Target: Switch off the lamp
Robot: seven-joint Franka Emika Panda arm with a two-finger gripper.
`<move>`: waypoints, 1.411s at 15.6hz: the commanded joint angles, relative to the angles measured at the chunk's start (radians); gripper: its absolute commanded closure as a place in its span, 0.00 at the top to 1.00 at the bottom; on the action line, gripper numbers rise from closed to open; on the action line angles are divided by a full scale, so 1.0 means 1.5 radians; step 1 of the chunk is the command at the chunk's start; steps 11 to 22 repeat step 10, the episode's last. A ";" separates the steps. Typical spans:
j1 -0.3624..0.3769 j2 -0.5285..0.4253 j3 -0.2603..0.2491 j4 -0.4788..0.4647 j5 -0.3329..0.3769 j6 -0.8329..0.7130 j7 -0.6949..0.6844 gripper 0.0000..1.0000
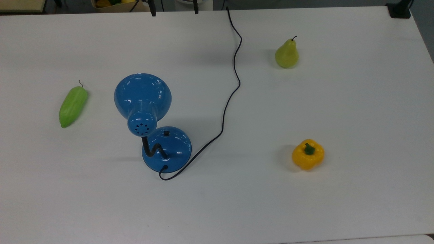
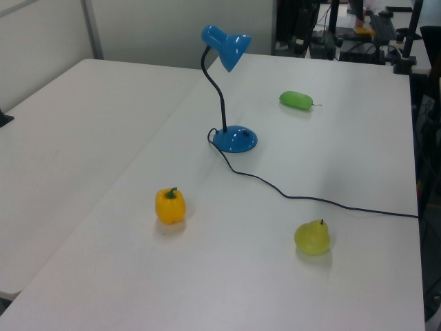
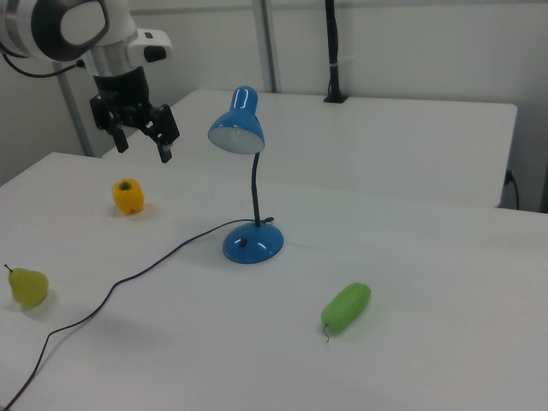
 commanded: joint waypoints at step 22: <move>0.045 -0.022 -0.024 -0.026 0.003 0.010 -0.019 1.00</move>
